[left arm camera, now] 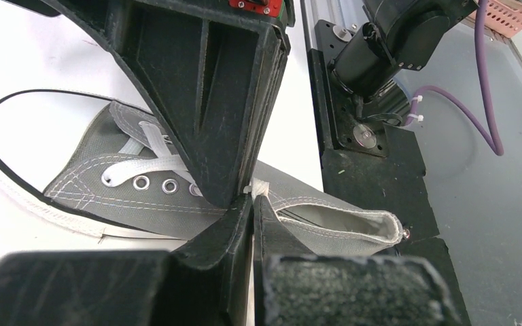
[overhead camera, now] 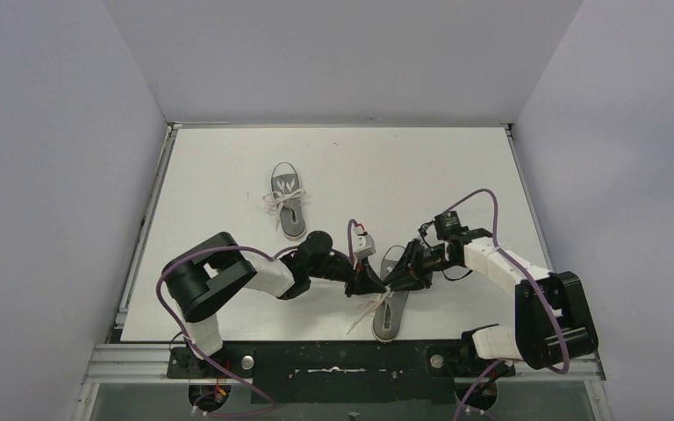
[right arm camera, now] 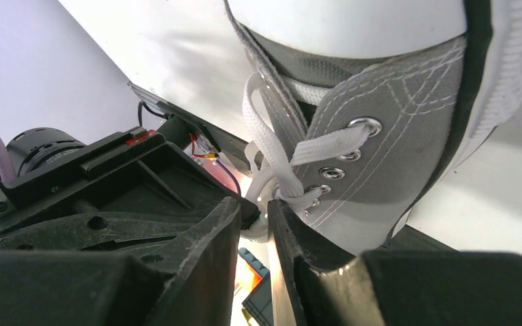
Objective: Tie the shoes
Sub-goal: Cross the shoelace with the shoelace.
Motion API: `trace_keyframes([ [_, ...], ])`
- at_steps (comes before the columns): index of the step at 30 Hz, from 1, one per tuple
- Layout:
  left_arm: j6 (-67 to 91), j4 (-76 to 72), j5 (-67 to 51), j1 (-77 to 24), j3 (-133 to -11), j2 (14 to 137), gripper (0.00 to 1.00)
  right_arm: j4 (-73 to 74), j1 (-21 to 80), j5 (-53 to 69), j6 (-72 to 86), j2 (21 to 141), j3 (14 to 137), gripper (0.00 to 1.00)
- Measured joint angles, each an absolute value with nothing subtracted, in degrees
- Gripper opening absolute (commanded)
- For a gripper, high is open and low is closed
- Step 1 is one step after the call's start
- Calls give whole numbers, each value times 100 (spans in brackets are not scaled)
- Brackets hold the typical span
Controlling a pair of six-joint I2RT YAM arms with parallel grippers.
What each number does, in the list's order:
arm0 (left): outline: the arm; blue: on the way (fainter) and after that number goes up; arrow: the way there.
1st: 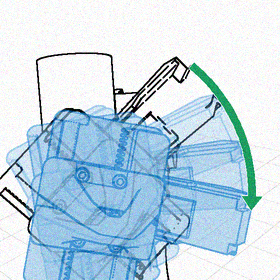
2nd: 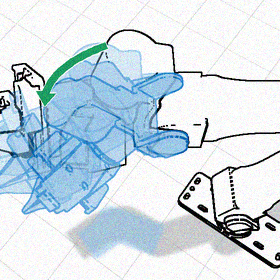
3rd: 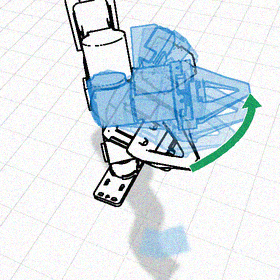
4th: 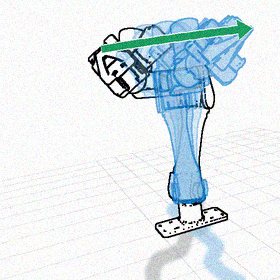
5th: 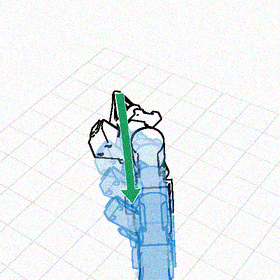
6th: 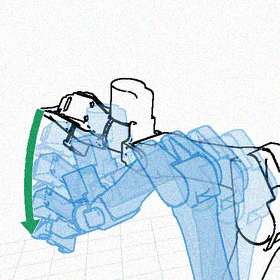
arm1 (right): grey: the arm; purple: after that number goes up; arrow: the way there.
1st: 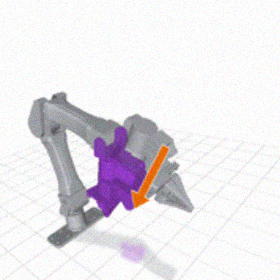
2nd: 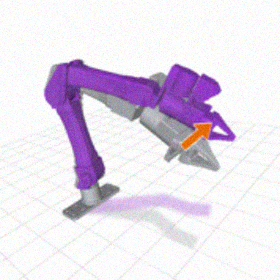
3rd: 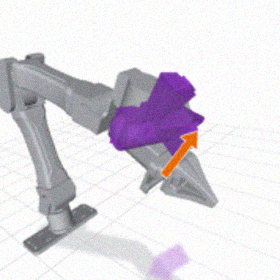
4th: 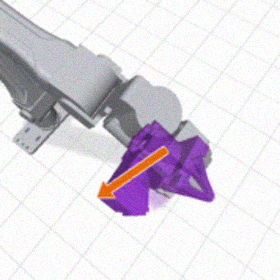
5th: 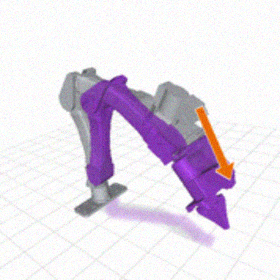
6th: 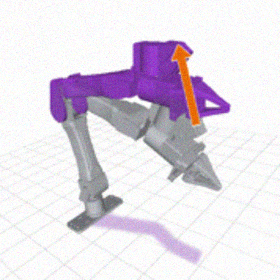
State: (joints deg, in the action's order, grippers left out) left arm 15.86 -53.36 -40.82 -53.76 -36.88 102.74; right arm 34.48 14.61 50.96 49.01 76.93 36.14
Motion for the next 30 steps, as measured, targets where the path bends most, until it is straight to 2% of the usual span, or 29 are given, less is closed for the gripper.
trace_keyframes([
  [11, 1605, -5341, -4141, -5415, -3688, 10274, 0, 3326, 1459, 5155, 5085, 7395, 3433, 27],
  [19, 1632, -5339, -4180, -5441, -3688, 10274, 0, 3343, 1457, 5157, 5105, 7288, 3341, 22],
  [22, 1632, -5336, -4180, -5441, -3688, 10274, 0, 3347, 1457, 5155, 5131, 7288, 3341, 17],
  [27, 1636, -5330, -4182, -5441, -3688, 10274, 0, 3361, 1468, 5129, 5175, 7253, 3336, 0],
  [30, 1651, -5334, -4182, -5441, -3688, 10274, 0, 3391, 1468, 5081, 5210, 7161, 3315, 0],
])
